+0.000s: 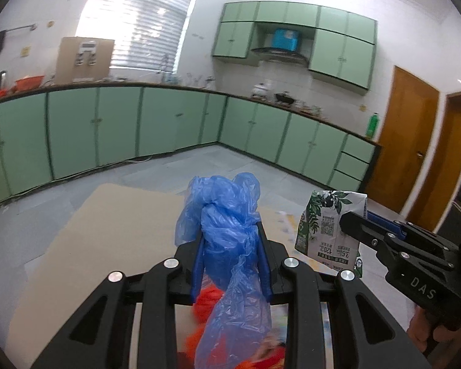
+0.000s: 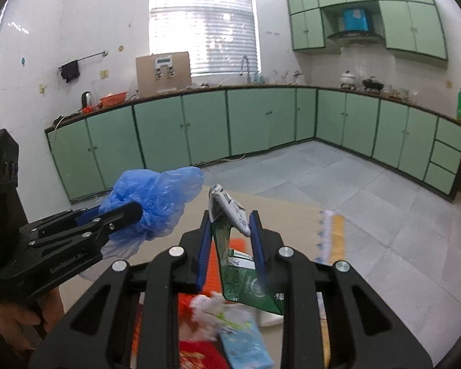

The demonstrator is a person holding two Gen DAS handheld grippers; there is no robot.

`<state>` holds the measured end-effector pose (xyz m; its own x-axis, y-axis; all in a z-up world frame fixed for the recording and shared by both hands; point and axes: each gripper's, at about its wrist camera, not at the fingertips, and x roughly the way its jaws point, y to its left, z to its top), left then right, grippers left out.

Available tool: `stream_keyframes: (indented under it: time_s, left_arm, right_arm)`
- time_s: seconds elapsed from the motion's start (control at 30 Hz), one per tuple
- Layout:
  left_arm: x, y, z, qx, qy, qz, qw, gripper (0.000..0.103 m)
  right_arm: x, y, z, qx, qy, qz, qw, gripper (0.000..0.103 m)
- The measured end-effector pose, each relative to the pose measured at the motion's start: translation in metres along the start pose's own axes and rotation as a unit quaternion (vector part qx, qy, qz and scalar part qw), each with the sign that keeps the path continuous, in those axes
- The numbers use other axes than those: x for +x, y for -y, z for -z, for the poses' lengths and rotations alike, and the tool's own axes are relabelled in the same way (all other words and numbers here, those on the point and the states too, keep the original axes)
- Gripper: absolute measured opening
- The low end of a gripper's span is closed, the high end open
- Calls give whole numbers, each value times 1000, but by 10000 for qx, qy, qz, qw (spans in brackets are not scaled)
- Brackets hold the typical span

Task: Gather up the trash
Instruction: 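Carry the blue bag and carton over the bin and open both grippers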

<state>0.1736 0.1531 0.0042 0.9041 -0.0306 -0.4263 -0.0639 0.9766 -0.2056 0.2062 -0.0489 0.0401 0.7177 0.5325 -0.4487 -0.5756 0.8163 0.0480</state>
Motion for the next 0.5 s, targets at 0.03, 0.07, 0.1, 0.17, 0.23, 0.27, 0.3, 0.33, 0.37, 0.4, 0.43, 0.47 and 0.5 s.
stream_keyframes:
  time_s: [0.03, 0.07, 0.1, 0.17, 0.23, 0.27, 0.3, 0.33, 0.37, 0.4, 0.43, 0.47, 0.5]
  left_arm:
    - [1, 9, -1, 25, -10, 107, 9999, 29]
    - [3, 17, -2, 52, -22, 207, 9998, 29]
    - [5, 29, -2, 105, -38, 327, 9994, 29]
    - [8, 47, -1, 182, -66, 513, 9985, 29]
    - [12, 70, 3, 263, -101, 745, 9968, 29]
    - [14, 82, 4, 302, -128, 857, 9958, 29]
    - [15, 91, 6, 326, -147, 946, 9949, 29]
    - [16, 100, 9, 347, -166, 1043, 9938, 29]
    - [18, 110, 10, 370, -188, 1135, 9927, 29]
    - [20, 122, 13, 402, -221, 1252, 9911, 29]
    - [22, 132, 16, 432, -247, 1339, 9897, 29]
    - [24, 142, 18, 469, -273, 1415, 9884, 29]
    - [25, 154, 21, 521, -305, 1510, 9867, 29]
  right_arm:
    - [-5, 5, 0, 6, 23, 53, 10000, 23]
    - [-14, 13, 1, 20, 51, 140, 9999, 23]
    - [-20, 20, 3, 33, 71, 216, 9997, 23]
    - [-36, 34, 7, 50, 103, 411, 9991, 23]
    - [-50, 48, 12, 81, 113, 584, 9982, 23]
    - [-59, 57, 15, 115, 119, 692, 9975, 23]
    - [-66, 65, 19, 152, 122, 782, 9967, 23]
    - [-73, 72, 23, 196, 122, 864, 9960, 23]
    - [-81, 82, 27, 255, 125, 964, 9949, 23]
    - [-88, 90, 31, 302, 124, 1048, 9940, 23]
    - [-95, 99, 36, 352, 122, 1153, 9926, 23]
    - [-102, 108, 41, 395, 116, 1248, 9913, 23]
    - [-107, 113, 44, 431, 113, 1312, 9903, 23]
